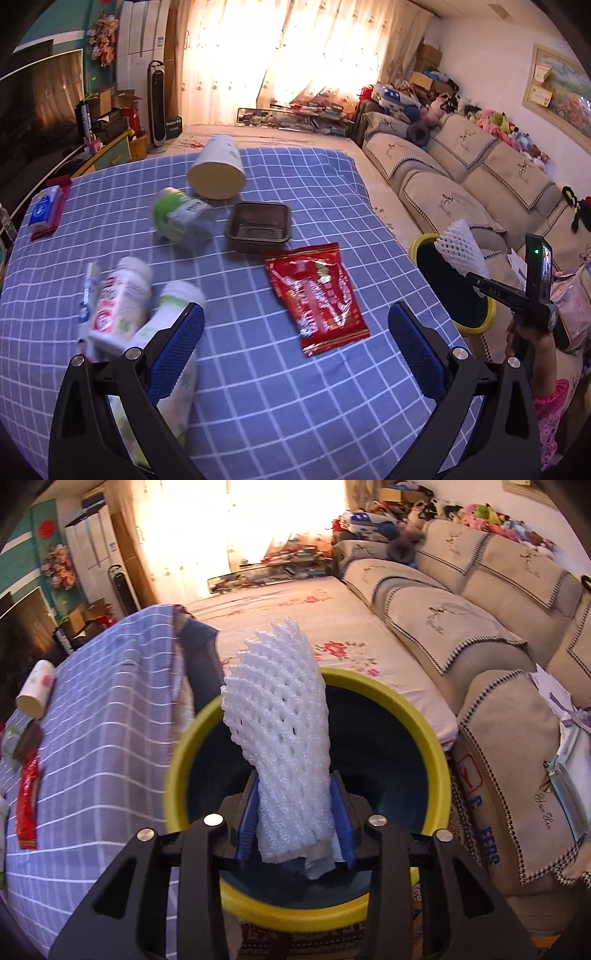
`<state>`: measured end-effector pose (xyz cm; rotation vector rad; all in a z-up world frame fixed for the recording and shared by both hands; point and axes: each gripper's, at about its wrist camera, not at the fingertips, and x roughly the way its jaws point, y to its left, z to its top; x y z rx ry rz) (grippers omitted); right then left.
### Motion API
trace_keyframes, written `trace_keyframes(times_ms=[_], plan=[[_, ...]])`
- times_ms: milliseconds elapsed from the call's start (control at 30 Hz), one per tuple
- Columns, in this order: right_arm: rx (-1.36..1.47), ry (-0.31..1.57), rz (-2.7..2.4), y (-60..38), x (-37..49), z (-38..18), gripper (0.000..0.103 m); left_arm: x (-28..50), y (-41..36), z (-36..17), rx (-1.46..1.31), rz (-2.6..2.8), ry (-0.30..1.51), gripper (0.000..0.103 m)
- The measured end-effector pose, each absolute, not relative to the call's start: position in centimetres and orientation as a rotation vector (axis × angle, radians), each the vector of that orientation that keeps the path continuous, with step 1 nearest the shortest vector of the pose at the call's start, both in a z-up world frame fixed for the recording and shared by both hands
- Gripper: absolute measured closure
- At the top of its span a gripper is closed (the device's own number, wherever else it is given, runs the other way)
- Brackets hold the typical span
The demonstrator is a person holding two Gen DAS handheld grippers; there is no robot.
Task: Collect trash
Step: 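Carry the foam net over the bin and open the right gripper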
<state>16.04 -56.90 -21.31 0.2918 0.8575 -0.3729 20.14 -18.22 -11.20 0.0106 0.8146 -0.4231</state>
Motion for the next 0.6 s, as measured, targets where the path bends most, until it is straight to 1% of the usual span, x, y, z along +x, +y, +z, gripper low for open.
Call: trace_keyframes(times_ms=[67, 133, 267, 600], plan=[[0.293, 0.868, -0.392, -57.9, 16.1, -22.0, 0.044, 21.0, -19.6, -11.7, 0.031, -0.419, 0.824, 0.005], [0.299, 0.870, -0.400, -58.7, 15.9, -22.5, 0.037, 21.8, -20.8, -12.2, 0.046, -0.409, 0.835, 0.005], [0.314, 0.863, -0.406, -60.0, 15.9, -22.9, 0.032, 23.5, -22.3, -13.7, 0.063, -0.382, 0.867, 0.005], [0.319, 0.840, -0.328, -59.4, 17.9, -22.3, 0.029, 27.0, -24.3, -17.2, 0.056, -0.325, 0.968, 0.005]])
